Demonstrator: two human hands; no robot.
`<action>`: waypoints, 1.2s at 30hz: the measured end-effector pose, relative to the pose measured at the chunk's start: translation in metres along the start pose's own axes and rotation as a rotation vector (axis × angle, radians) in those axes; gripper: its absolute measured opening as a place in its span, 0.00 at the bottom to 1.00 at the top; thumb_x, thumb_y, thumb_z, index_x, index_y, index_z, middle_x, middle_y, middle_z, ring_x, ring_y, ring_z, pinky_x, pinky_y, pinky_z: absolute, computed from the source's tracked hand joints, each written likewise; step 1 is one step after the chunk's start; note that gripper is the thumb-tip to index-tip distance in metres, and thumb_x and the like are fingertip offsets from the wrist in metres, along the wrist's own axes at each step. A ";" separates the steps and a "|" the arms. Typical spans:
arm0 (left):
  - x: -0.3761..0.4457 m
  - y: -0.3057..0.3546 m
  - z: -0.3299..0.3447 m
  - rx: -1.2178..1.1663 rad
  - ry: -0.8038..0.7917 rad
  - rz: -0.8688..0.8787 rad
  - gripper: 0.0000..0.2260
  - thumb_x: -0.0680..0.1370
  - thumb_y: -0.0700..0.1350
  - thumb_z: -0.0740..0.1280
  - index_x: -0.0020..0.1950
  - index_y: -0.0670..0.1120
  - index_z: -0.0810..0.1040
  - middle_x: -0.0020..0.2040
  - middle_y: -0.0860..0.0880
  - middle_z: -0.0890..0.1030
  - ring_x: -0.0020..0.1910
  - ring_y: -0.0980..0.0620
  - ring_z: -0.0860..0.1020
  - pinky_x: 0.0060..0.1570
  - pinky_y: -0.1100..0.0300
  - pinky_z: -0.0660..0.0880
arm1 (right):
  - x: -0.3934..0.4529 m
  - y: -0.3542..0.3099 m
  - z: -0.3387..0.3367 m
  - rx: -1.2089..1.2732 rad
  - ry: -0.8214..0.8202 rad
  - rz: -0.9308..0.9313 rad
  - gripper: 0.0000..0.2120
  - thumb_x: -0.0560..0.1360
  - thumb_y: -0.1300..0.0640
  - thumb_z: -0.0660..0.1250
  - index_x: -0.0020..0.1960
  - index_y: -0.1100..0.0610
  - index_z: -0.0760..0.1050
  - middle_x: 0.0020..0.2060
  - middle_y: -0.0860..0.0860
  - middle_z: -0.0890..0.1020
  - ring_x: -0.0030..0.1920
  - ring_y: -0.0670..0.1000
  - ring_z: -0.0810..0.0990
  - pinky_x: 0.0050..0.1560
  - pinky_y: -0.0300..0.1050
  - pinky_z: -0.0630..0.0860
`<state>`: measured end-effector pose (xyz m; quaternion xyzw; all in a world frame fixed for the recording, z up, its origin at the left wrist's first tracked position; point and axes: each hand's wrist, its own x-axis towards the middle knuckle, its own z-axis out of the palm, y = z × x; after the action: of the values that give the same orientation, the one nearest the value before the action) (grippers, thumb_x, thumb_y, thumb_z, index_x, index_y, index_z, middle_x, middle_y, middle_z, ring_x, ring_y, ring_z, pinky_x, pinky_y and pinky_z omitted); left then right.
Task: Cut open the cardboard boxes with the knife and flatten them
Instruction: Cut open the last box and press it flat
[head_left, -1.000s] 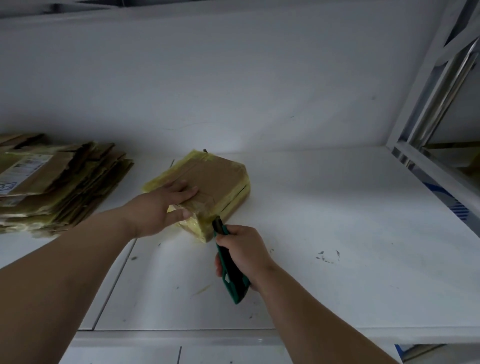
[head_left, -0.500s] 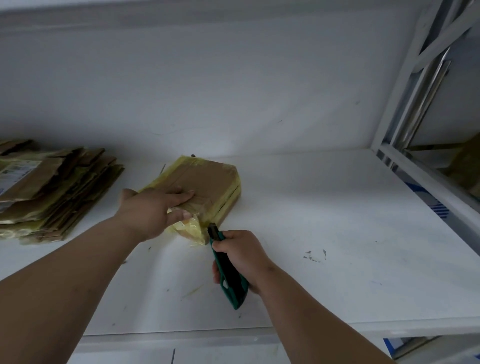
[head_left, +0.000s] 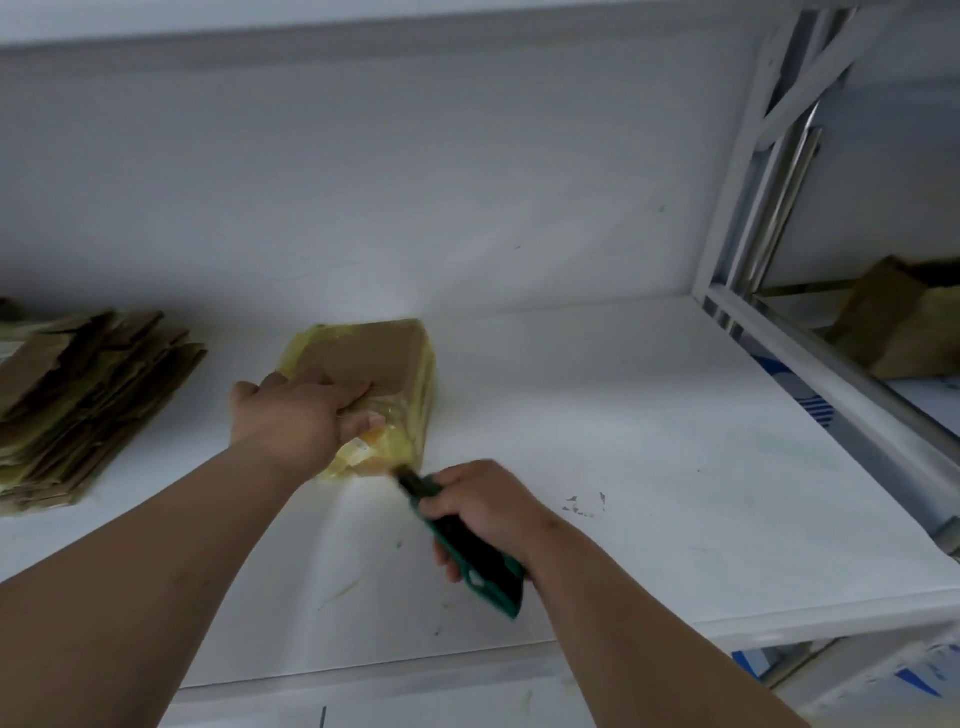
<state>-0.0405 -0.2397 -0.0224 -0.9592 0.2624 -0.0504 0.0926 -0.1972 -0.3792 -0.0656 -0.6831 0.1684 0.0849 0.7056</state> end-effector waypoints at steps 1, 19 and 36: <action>0.002 0.005 -0.002 -0.003 -0.006 -0.026 0.26 0.76 0.72 0.48 0.71 0.68 0.65 0.67 0.55 0.71 0.64 0.46 0.69 0.57 0.52 0.62 | -0.003 0.000 0.002 0.006 -0.009 -0.003 0.06 0.78 0.65 0.64 0.53 0.65 0.77 0.29 0.61 0.79 0.23 0.55 0.77 0.26 0.39 0.73; 0.024 -0.027 0.013 -0.195 -0.119 0.130 0.32 0.70 0.74 0.42 0.74 0.71 0.53 0.77 0.62 0.58 0.73 0.43 0.60 0.71 0.41 0.59 | 0.025 0.011 -0.003 -0.802 0.501 -0.420 0.19 0.82 0.50 0.56 0.72 0.43 0.66 0.38 0.45 0.80 0.36 0.50 0.77 0.41 0.45 0.77; 0.035 -0.012 0.015 -0.363 -0.080 0.151 0.20 0.82 0.59 0.53 0.73 0.57 0.67 0.69 0.53 0.72 0.66 0.48 0.72 0.62 0.53 0.70 | 0.048 0.000 -0.001 -1.086 0.579 -0.284 0.23 0.83 0.50 0.50 0.78 0.46 0.55 0.35 0.46 0.73 0.34 0.51 0.73 0.48 0.47 0.69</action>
<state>-0.0024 -0.2452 -0.0324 -0.9390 0.3344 0.0432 -0.0680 -0.1523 -0.3853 -0.0826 -0.9549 0.1931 -0.1242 0.1883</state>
